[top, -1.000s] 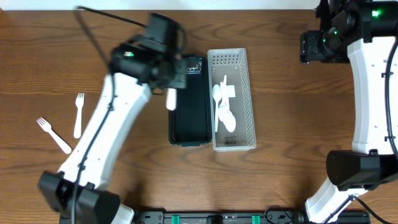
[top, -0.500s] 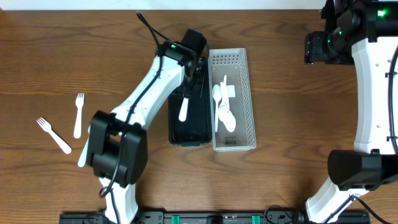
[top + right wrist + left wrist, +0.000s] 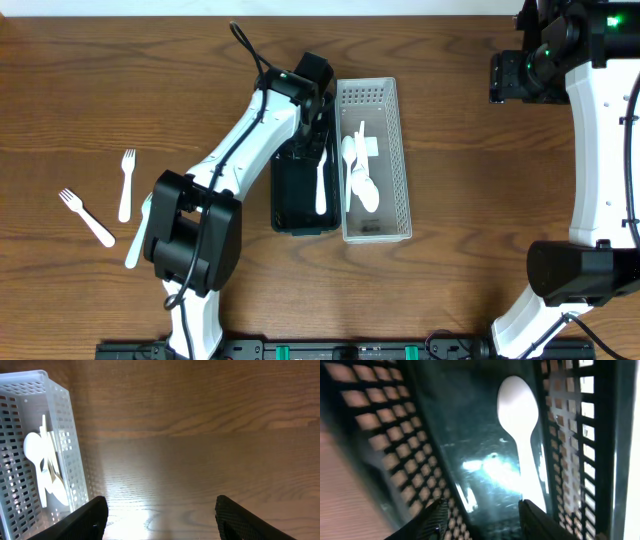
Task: Pack container
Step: 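Carry the spoon right and drop it into the dark green basket, then return the left gripper left and grasp a white fork, then carry the fork into the dark green basket and release it, then move the left gripper back and grasp another white fork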
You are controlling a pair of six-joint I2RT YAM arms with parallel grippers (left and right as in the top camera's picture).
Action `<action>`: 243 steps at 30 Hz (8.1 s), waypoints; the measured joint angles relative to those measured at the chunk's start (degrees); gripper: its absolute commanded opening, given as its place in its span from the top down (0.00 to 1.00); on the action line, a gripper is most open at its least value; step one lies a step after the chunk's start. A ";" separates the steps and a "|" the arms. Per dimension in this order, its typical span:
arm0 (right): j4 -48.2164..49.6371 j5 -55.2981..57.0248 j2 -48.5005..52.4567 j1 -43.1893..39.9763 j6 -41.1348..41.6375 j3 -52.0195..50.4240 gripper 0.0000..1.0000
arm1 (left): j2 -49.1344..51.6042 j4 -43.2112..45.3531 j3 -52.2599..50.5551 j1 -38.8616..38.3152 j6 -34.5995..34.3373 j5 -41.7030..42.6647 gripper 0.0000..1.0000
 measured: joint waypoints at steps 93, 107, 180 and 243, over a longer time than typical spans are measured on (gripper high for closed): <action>0.52 0.00 0.00 0.00 2.01 -0.02 0.21 | 14.27 9.25 2.69 53.55 22.40 2.80 0.47; 0.52 0.00 0.00 0.00 2.01 -0.02 0.20 | 14.27 9.64 2.67 52.59 22.29 2.99 0.75; 1.36 -0.02 0.00 -0.74 -4.22 -0.02 0.12 | -12.87 -9.77 6.56 1.01 10.71 -1.79 0.30; 3.58 0.00 0.00 -0.74 -4.09 -0.02 0.11 | -13.29 34.25 -40.59 51.28 32.44 4.59 0.54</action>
